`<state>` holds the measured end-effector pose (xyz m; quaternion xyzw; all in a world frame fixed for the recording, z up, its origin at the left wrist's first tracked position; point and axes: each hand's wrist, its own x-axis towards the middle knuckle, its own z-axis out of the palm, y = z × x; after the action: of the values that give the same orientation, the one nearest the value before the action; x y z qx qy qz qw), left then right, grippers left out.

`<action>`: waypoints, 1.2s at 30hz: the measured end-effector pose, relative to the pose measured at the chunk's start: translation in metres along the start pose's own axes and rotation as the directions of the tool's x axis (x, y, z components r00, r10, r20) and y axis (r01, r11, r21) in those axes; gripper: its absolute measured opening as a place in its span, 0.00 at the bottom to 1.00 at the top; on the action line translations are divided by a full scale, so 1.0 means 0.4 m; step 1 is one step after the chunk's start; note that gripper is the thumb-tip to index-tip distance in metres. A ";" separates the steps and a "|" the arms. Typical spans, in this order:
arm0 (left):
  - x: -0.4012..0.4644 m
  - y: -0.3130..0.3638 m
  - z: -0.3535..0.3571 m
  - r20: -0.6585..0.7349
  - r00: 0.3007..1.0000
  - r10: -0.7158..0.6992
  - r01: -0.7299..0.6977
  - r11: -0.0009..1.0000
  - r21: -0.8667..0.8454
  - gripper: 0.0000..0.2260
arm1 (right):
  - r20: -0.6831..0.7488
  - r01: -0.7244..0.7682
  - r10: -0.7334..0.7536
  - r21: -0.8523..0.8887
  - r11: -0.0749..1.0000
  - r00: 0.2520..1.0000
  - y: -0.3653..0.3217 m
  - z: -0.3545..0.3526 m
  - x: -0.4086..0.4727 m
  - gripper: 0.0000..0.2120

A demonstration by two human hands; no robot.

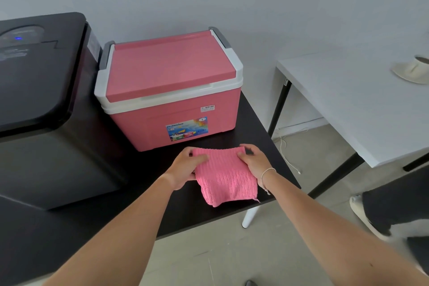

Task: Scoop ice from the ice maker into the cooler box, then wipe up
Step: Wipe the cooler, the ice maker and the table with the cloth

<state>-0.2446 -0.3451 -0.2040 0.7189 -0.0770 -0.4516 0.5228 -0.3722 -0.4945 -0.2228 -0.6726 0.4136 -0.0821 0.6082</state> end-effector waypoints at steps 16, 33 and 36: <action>0.104 -0.005 0.073 -0.166 0.986 -0.003 -0.009 0.997 -0.072 0.25 | -0.038 -0.053 0.059 0.128 0.990 0.998 0.016 -0.085 0.092 0.27; 0.164 -0.004 0.175 -0.034 0.999 -0.018 0.019 0.999 0.047 0.26 | -0.147 0.017 -0.025 -0.056 0.998 0.989 0.045 -0.141 0.162 0.20; 0.168 -0.007 0.175 0.017 1.000 -0.018 0.016 0.993 0.116 0.31 | -0.096 0.037 -0.050 -0.132 0.991 0.994 0.051 -0.143 0.163 0.24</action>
<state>-0.2578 -0.4309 -0.2477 0.7447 -0.1016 -0.4572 0.4755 -0.3748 -0.5784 -0.2523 -0.7147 0.4331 -0.1014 0.5398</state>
